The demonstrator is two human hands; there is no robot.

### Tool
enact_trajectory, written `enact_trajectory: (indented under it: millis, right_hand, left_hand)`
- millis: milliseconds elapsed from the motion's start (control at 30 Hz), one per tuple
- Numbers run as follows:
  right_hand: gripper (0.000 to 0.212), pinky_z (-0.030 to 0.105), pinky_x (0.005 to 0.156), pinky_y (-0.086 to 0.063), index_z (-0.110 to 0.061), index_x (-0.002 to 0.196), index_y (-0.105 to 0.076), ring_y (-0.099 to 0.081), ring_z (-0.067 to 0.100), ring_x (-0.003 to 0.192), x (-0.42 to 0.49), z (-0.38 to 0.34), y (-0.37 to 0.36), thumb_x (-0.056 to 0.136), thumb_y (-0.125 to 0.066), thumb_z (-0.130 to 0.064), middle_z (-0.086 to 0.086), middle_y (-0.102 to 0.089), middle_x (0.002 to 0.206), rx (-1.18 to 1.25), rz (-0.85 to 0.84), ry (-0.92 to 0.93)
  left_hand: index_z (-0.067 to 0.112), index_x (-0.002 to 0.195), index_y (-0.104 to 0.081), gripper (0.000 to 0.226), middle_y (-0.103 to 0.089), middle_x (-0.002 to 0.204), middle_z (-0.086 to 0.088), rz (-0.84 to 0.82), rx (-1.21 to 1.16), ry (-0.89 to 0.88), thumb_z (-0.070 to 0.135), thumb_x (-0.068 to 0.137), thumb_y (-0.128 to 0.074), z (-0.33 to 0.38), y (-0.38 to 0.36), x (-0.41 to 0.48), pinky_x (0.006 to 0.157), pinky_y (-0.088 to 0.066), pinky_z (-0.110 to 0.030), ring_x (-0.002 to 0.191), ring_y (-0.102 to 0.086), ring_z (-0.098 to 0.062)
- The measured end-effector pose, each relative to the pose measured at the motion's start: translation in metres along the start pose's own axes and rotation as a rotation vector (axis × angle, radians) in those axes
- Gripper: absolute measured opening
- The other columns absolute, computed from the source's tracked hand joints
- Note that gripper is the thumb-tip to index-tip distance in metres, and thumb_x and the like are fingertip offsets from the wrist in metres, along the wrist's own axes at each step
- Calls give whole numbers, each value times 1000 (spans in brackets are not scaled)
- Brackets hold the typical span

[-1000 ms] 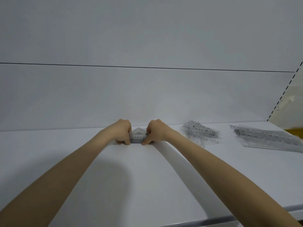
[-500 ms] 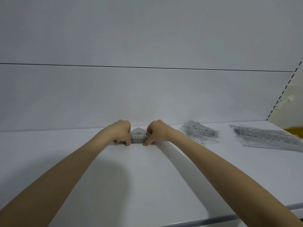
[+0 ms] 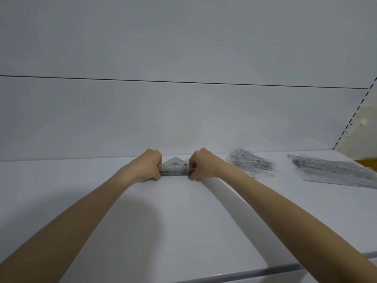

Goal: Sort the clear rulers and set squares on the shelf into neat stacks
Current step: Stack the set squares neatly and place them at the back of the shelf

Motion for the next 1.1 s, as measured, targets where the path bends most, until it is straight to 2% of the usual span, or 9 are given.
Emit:
enact_trajectory:
  millis: [167, 233, 267, 333, 400, 467, 567, 833, 1100]
  right_hand:
    - [28, 26, 48, -25, 7, 76, -60, -36, 22, 62, -3, -3, 0, 66, -73, -17, 4, -36, 54, -32, 13, 33]
    - [27, 27, 49, -25, 6, 74, -60, -36, 21, 62, -3, -1, 1, 66, -72, -17, 7, -39, 57, -29, 21, 31]
    - [26, 27, 50, -28, 5, 74, -61, -38, 21, 62, -3, 1, 3, 66, -72, -17, 9, -43, 58, -23, 22, 31]
    - [21, 29, 52, -36, 1, 75, -65, -44, 21, 62, -4, 3, 3, 67, -72, -17, 13, -56, 65, -17, 10, 33]
    - [17, 28, 53, -37, 0, 75, -66, -44, 20, 62, -6, 3, 4, 69, -71, -15, 12, -57, 66, -20, 14, 40]
    - [18, 25, 49, -30, 3, 73, -62, -39, 21, 60, -5, 2, 3, 69, -69, -13, 8, -47, 60, -37, 33, 42]
    - [18, 24, 47, -26, 3, 72, -60, -38, 23, 60, 1, 4, 4, 69, -68, -13, 5, -40, 57, -69, 48, 39]
    - [11, 24, 45, -30, -8, 67, -58, -45, 25, 64, 28, 9, 5, 71, -67, -12, 2, -41, 59, -87, 26, 41]
    - [17, 24, 50, -36, -2, 78, -67, -51, 27, 65, 46, 12, 1, 70, -70, -17, 8, -53, 68, -79, -6, 27]
  left_hand:
    - [12, 58, -40, 28, -40, 60, -6, 11, -36, 12, -3, 63, -63, -2, -1, -2, 46, -24, -21, 50, -34, -21]
    - [12, 62, -50, 20, -47, 63, -4, 2, -59, 14, -2, 63, -65, -4, 1, -2, 45, -31, -22, 52, -42, -21]
    - [12, 71, -59, 16, -55, 69, -4, 5, -66, 9, 0, 63, -67, -5, 3, -2, 48, -41, -24, 57, -52, -21]
    - [12, 94, -68, 31, -63, 86, -4, 13, -85, 6, 1, 65, -69, -8, 4, -4, 62, -55, -31, 74, -65, -23]
    - [9, 101, -68, 35, -63, 88, -5, 44, -103, -9, 0, 67, -67, -8, 4, -5, 63, -55, -32, 76, -66, -25]
    - [7, 97, -68, 30, -60, 85, -5, 76, -120, -20, -1, 68, -66, -6, 3, -6, 56, -50, -29, 73, -64, -26]
    - [3, 92, -68, 24, -61, 88, -10, 99, -127, -26, -2, 69, -65, -3, 2, -2, 60, -51, -32, 76, -65, -29]
    - [-1, 91, -68, 22, -65, 89, -15, 126, -163, -6, -4, 69, -64, -12, 7, 21, 60, -49, -30, 78, -65, -30]
    - [0, 92, -69, 24, -66, 89, -14, 122, -161, -5, -4, 68, -67, -18, 10, 32, 68, -57, -37, 78, -67, -30]
Point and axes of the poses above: each hand's wrist, its own x-axis towards the middle knuckle, its own y-axis out of the back of the hand, z = x × y, the point moved 10 cm from there along x, towards the middle knuckle
